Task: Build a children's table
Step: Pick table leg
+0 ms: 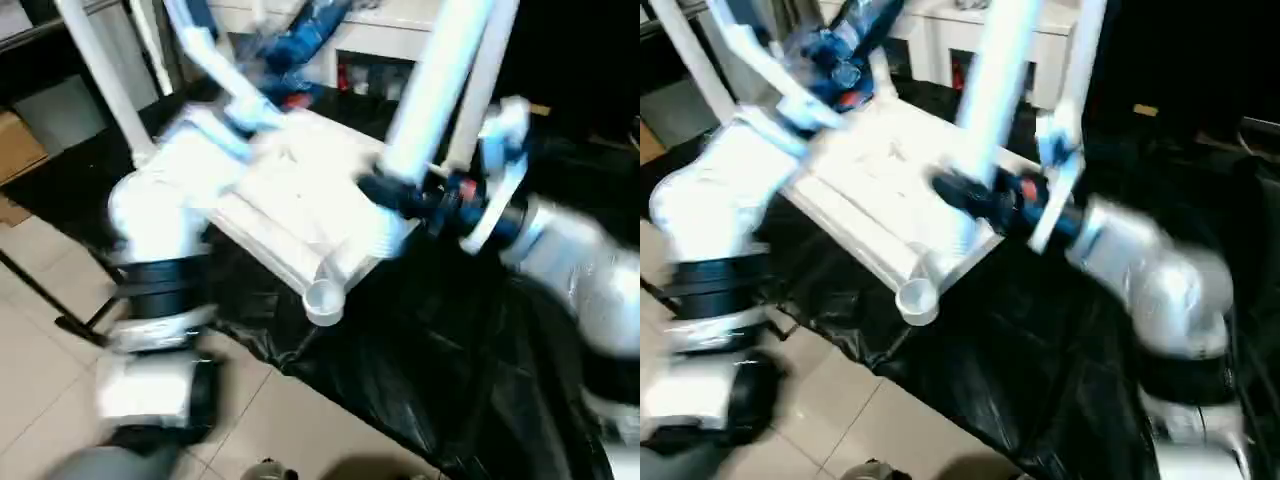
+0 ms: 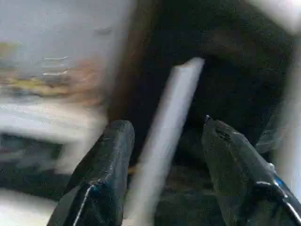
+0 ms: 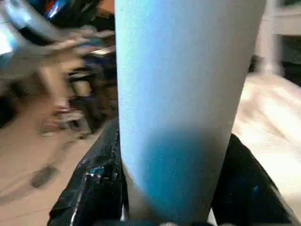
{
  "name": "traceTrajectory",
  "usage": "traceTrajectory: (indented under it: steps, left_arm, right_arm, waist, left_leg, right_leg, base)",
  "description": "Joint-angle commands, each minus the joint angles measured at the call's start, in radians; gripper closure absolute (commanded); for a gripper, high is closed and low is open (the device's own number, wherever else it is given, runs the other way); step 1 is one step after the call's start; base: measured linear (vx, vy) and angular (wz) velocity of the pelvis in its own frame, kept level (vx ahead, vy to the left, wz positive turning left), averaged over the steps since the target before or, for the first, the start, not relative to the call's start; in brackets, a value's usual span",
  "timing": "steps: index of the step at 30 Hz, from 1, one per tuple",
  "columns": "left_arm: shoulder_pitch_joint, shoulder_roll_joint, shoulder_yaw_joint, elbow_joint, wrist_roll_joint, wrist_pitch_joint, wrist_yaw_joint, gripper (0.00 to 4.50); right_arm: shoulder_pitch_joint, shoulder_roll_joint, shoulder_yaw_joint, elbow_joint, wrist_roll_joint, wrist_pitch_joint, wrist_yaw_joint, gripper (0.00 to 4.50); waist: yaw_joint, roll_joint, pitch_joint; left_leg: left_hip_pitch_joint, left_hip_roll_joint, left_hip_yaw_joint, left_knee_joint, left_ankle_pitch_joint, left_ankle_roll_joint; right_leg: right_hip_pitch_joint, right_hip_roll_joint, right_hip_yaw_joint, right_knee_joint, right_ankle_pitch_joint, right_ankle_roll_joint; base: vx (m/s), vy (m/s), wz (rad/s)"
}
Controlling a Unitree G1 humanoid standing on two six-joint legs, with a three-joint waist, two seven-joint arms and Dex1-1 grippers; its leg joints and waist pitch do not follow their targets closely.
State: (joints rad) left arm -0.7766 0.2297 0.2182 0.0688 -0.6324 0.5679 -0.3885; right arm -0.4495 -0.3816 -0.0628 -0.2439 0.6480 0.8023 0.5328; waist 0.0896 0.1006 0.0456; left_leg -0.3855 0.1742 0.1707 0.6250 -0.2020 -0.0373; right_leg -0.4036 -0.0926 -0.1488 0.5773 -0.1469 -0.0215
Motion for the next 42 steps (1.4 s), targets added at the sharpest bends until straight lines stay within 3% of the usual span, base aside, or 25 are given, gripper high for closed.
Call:
traceTrajectory:
  steps: [1, 12, 14, 16, 17, 19, 21, 23, 24, 25, 26, 27, 29, 30, 31, 32, 33, 34, 35, 37, 38, 39, 40, 41, 42]
  left_arm:
    - [0.078, 0.056, -0.073, -0.032, 0.159, -0.033, 0.053, 1.84]
    - [0.417, 0.124, -0.202, -0.016, 0.518, -0.284, 0.247, 1.84]
    - [0.43, 0.118, -0.207, -0.015, 0.522, -0.284, 0.258, 1.84]
    - [0.434, 0.099, -0.217, -0.004, 0.536, -0.302, 0.276, 1.84]
    - [0.43, 0.082, -0.226, 0.008, 0.554, -0.32, 0.291, 1.84]
    - [0.431, 0.08, -0.228, 0.01, 0.557, -0.323, 0.293, 1.84]
    - [0.429, 0.071, -0.228, 0.016, 0.563, -0.325, 0.302, 1.84]
    - [0.426, 0.06, -0.225, 0.025, 0.575, -0.334, 0.309, 1.84]
    - [0.427, 0.058, -0.219, 0.026, 0.582, -0.34, 0.312, 1.84]
    - [0.427, 0.058, -0.219, 0.026, 0.582, -0.34, 0.312, 1.84]
    - [0.428, 0.059, -0.217, 0.024, 0.584, -0.341, 0.314, 1.84]
    - [0.429, 0.06, -0.212, 0.023, 0.583, -0.341, 0.316, 1.84]
    - [0.431, 0.061, -0.209, 0.023, 0.582, -0.341, 0.318, 1.84]
    - [0.435, 0.062, -0.207, 0.023, 0.587, -0.343, 0.321, 1.84]
    - [0.436, 0.062, -0.205, 0.024, 0.588, -0.346, 0.323, 1.84]
    - [0.436, 0.062, -0.205, 0.024, 0.588, -0.346, 0.323, 1.84]
    - [0.44, 0.061, -0.201, 0.023, 0.588, -0.347, 0.325, 1.84]
    - [0.44, 0.061, -0.2, 0.023, 0.587, -0.347, 0.325, 1.84]
    - [0.442, 0.061, -0.198, 0.023, 0.586, -0.348, 0.326, 1.84]
    - [0.452, 0.056, -0.187, 0.024, 0.591, -0.349, 0.335, 1.84]
    - [0.459, 0.052, -0.18, 0.021, 0.59, -0.349, 0.34, 1.84]
    - [0.468, 0.05, -0.174, 0.015, 0.589, -0.346, 0.346, 1.84]
    - [0.468, 0.05, -0.174, 0.015, 0.589, -0.346, 0.346, 1.84]
    - [0.486, 0.045, -0.166, -0.003, 0.585, -0.349, 0.352, 1.84]
    - [0.489, 0.044, -0.165, -0.006, 0.584, -0.35, 0.353, 1.84]
  right_arm:
    - [0.036, 0.018, 0.016, -0.06, -0.095, -0.077, -0.097, 2.62]
    - [0.243, 0.118, 0.001, -0.002, -0.383, -0.348, -0.397, 2.62]
    - [0.254, 0.118, 0.007, 0.013, -0.402, -0.351, -0.416, 2.62]
    - [0.262, 0.149, -0.02, 0.049, -0.396, -0.358, -0.452, 2.62]
    - [0.261, 0.184, -0.05, 0.083, -0.386, -0.362, -0.486, 2.62]
    - [0.261, 0.189, -0.053, 0.087, -0.388, -0.366, -0.49, 2.62]
    - [0.257, 0.201, -0.051, 0.108, -0.391, -0.389, -0.486, 2.62]
    - [0.246, 0.214, -0.045, 0.136, -0.391, -0.411, -0.474, 2.62]
    - [0.24, 0.218, -0.044, 0.148, -0.386, -0.411, -0.467, 2.62]
    - [0.24, 0.218, -0.044, 0.148, -0.386, -0.411, -0.467, 2.62]
    - [0.238, 0.219, -0.045, 0.151, -0.382, -0.409, -0.463, 2.62]
    - [0.232, 0.216, -0.041, 0.164, -0.39, -0.416, -0.464, 2.62]
    - [0.226, 0.211, -0.036, 0.178, -0.402, -0.432, -0.467, 2.62]
    - [0.22, 0.208, -0.035, 0.193, -0.421, -0.439, -0.476, 2.62]
    - [0.217, 0.21, -0.038, 0.201, -0.409, -0.42, -0.462, 2.62]
    - [0.217, 0.21, -0.038, 0.201, -0.409, -0.42, -0.462, 2.62]
    - [0.219, 0.205, -0.03, 0.204, -0.414, -0.412, -0.453, 2.62]
    - [0.219, 0.204, -0.029, 0.205, -0.415, -0.412, -0.451, 2.62]
    - [0.221, 0.2, -0.022, 0.207, -0.419, -0.406, -0.444, 2.62]
    - [0.226, 0.2, -0.009, 0.201, -0.421, -0.422, -0.418, 2.62]
    - [0.225, 0.198, 0.004, 0.199, -0.429, -0.434, -0.411, 2.62]
    - [0.226, 0.197, 0.013, 0.194, -0.418, -0.443, -0.386, 2.62]
    - [0.226, 0.197, 0.013, 0.194, -0.418, -0.443, -0.386, 2.62]
    - [0.227, 0.191, 0.03, 0.195, -0.418, -0.444, -0.364, 2.62]
    - [0.226, 0.19, 0.032, 0.197, -0.42, -0.444, -0.363, 2.62]
  waist:
    - [-0.005, -0.009, -0.077]
    - [-0.032, -0.013, -0.068]
    - [-0.026, -0.018, -0.068]
    - [-0.023, -0.036, -0.066]
    - [-0.004, -0.056, -0.06]
    - [0.037, -0.067, -0.056]
    - [0.035, -0.058, -0.055]
    - [0.001, -0.053, -0.049]
    - [-0.043, -0.054, -0.045]
    - [-0.043, -0.054, -0.045]
    - [-0.077, -0.018, -0.043]
    - [-0.077, -0.018, -0.039]
    - [-0.052, -0.03, -0.018]
    - [-0.053, -0.06, -0.036]
    - [-0.041, -0.072, -0.05]
    - [-0.014, -0.122, -0.065]
    - [-0.006, -0.081, -0.094]
    - [-0.023, -0.102, -0.071]
    - [-0.007, -0.089, -0.068]
    - [-0.002, -0.079, -0.067]
    - [0.0, -0.052, -0.074]
    - [-0.029, -0.025, -0.067]
    - [-0.057, 0.004, -0.086]
    - [-0.08, 0.009, -0.088]
    - [-0.069, 0.006, -0.087]
  left_leg:
    - [0.009, 0.051, -0.034, -0.078, -0.111, -0.005]
    - [0.016, 0.046, -0.028, -0.083, -0.233, 0.019]
    - [0.008, 0.033, -0.019, -0.076, -0.212, 0.061]
    - [0.026, 0.023, 0.006, -0.051, -0.194, 0.056]
    - [0.038, 0.017, 0.014, -0.012, -0.218, 0.041]
    - [0.013, 0.005, -0.024, 0.051, -0.196, 0.062]
    - [-0.006, -0.018, -0.065, 0.054, -0.174, 0.051]
    - [0.065, -0.031, -0.029, -0.012, -0.21, 0.061]
    - [0.118, -0.022, 0.003, -0.05, -0.324, 0.093]
    - [0.118, -0.022, 0.003, -0.05, -0.324, 0.093]
    - [0.103, 0.035, 0.049, -0.128, -0.546, 0.145]
    - [0.086, 0.092, 0.058, -0.172, -0.631, 0.131]
    - [0.063, 0.145, 0.113, -0.229, -0.769, 0.02]
    - [0.085, 0.116, 0.115, -0.206, -0.734, -0.085]
    - [0.088, 0.078, 0.11, -0.144, -0.651, -0.158]
    - [-0.043, 0.02, -0.037, 0.158, -0.31, -0.018]
    - [-0.094, -0.039, -0.104, 0.214, -0.166, -0.021]
    - [-0.139, -0.07, -0.11, 0.208, -0.092, -0.032]
    - [-0.089, -0.069, -0.1, 0.18, -0.038, -0.05]
    - [-0.075, -0.041, -0.097, 0.097, 0.06, -0.003]
    - [-0.066, -0.01, -0.102, 0.024, 0.12, 0.1]
    - [-0.029, -0.008, -0.088, -0.048, 0.128, 0.268]
    - [0.044, 0.006, -0.108, -0.061, 0.165, 0.371]
    - [0.096, 0.028, -0.14, -0.058, 0.272, 0.546]
    - [0.09, 0.043, -0.143, -0.063, 0.326, 0.574]
  right_leg:
    - [0.059, -0.065, 0.056, -0.07, -0.348, 0.021]
    - [0.047, -0.066, 0.058, -0.085, -0.412, -0.018]
    - [0.056, -0.102, 0.078, -0.081, -0.452, -0.059]
    - [0.042, -0.11, 0.124, -0.098, -0.524, -0.063]
    - [0.033, -0.122, 0.22, -0.119, -0.663, -0.062]
    - [0.054, -0.174, 0.33, -0.142, -0.805, -0.056]
    - [0.061, -0.121, 0.366, -0.128, -0.787, -0.084]
    - [-0.018, 0.019, 0.323, -0.11, -0.679, -0.049]
    - [-0.077, 0.075, 0.25, -0.075, -0.563, -0.037]
    - [-0.077, 0.075, 0.25, -0.075, -0.563, -0.037]
    - [-0.081, 0.071, 0.114, 0.045, -0.435, -0.057]
    - [-0.034, 0.016, 0.043, 0.154, -0.279, -0.072]
    - [0.019, -0.018, -0.007, 0.223, -0.243, -0.068]
    - [0.045, -0.045, 0.033, 0.176, -0.349, -0.051]
    - [0.044, -0.098, 0.1, 0.101, -0.552, -0.03]
    - [0.103, -0.357, 0.24, -0.079, -0.753, 0.085]
    - [0.133, -0.336, 0.266, -0.038, -0.595, 0.086]
    - [0.13, -0.25, 0.136, -0.026, -0.328, 0.219]
    - [0.091, -0.232, 0.1, -0.04, -0.126, 0.147]
    - [0.096, -0.205, 0.082, -0.057, -0.093, -0.039]
    - [0.108, -0.178, 0.088, -0.058, -0.169, -0.142]
    - [0.065, -0.044, 0.043, -0.006, -0.243, -0.137]
    - [0.034, 0.013, 0.026, 0.06, -0.25, -0.118]
    - [-0.034, 0.046, 0.022, 0.16, -0.258, -0.046]
    - [-0.052, 0.044, 0.026, 0.194, -0.253, -0.002]
  base:
    - [0.0, 0.0, 0.0]
    - [0.0, 0.0, 0.0]
    - [0.0, 0.0, 0.0]
    - [0.0, 0.0, 0.0]
    - [-0.023, 0.049, -0.42]
    - [-0.021, 0.074, -0.47]
    - [-0.03, 0.158, -0.54]
    - [-0.069, 0.217, -0.47]
    - [-0.094, 0.232, -0.39]
    - [-0.124, 0.243, -0.43]
    - [-0.111, 0.259, -0.57]
    - [-0.111, 0.259, -0.57]
    - [-0.098, 0.195, -0.6]
    - [-0.093, 0.161, -0.58]
    - [-0.037, 0.106, -0.57]
    - [0.004, 0.148, -0.44]
    - [0.004, 0.148, -0.44]
    - [-0.019, 0.174, -0.41]
    - [-0.03, 0.164, -0.36]
    - [-0.023, 0.198, -0.25]
    - [0.001, 0.316, -0.04]
    - [0.001, 0.316, -0.04]
    - [0.005, 0.302, 0.02]
    - [-0.009, 0.268, 0.03]
    - [-0.009, 0.268, 0.03]
